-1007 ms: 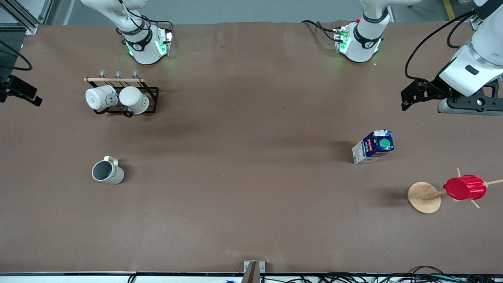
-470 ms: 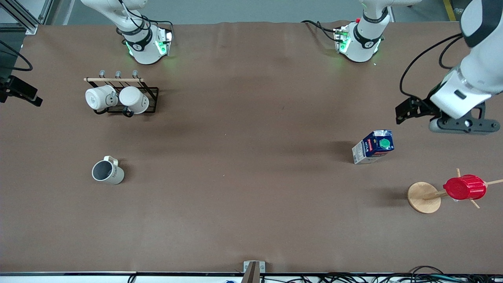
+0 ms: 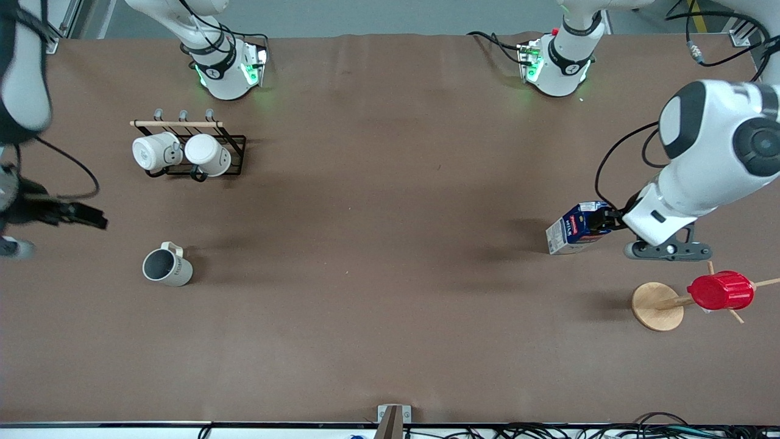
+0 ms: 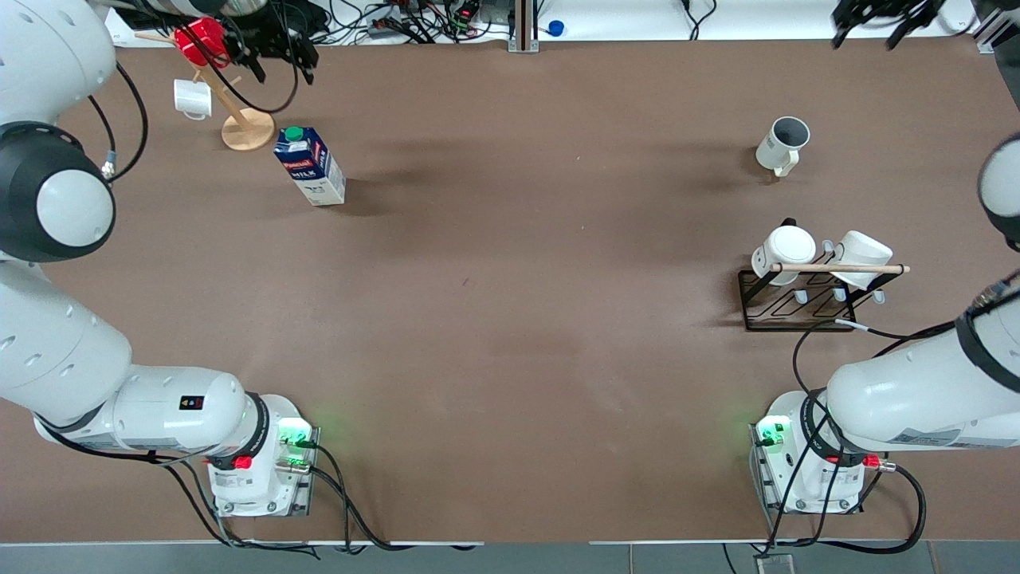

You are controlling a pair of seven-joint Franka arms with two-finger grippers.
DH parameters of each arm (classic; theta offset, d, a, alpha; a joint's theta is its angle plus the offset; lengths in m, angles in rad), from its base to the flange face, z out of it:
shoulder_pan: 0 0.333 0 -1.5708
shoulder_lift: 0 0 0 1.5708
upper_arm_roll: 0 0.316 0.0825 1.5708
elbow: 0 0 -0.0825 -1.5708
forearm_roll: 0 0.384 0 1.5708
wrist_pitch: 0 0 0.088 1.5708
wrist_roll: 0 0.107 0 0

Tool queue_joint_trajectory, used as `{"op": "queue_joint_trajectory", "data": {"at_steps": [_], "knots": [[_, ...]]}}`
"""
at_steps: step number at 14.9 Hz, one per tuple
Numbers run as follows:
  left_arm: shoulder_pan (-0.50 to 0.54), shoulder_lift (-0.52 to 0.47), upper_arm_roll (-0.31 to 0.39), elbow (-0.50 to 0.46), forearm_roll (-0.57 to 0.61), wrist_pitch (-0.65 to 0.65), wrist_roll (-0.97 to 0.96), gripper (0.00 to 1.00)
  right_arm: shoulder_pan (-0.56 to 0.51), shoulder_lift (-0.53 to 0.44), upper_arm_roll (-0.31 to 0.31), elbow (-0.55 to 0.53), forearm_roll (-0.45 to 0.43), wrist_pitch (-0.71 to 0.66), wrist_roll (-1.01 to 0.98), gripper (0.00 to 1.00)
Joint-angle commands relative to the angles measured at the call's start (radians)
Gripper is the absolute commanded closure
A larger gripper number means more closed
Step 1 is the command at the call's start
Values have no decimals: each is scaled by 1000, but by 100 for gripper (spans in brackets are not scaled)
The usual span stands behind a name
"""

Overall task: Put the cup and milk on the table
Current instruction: 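Grasp the milk carton with the left gripper while the right gripper grasps the mug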

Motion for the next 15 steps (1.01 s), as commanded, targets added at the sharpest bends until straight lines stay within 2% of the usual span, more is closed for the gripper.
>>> {"op": "queue_joint_trajectory", "data": {"at_steps": [1,5,8,11,13,15], "knots": [[1,-34,-1,-89,20,51,-17,0,-26,62,-13,-55,-1,115,-79,0],[1,-36,-1,-185,47,131,-17,0,-27,130,-28,-188,1,365,-127,0],[27,-33,-1,-238,47,191,-17,0,-26,191,-28,-236,1,527,-127,0],[30,-31,-1,-276,47,220,-17,0,-24,230,-28,-271,1,633,-127,0],[38,-25,-2,-281,47,231,-17,0,-24,248,-28,-296,1,686,-129,4],[36,-14,-2,-281,47,231,-15,0,-24,248,-28,-309,1,694,-129,15]]}}
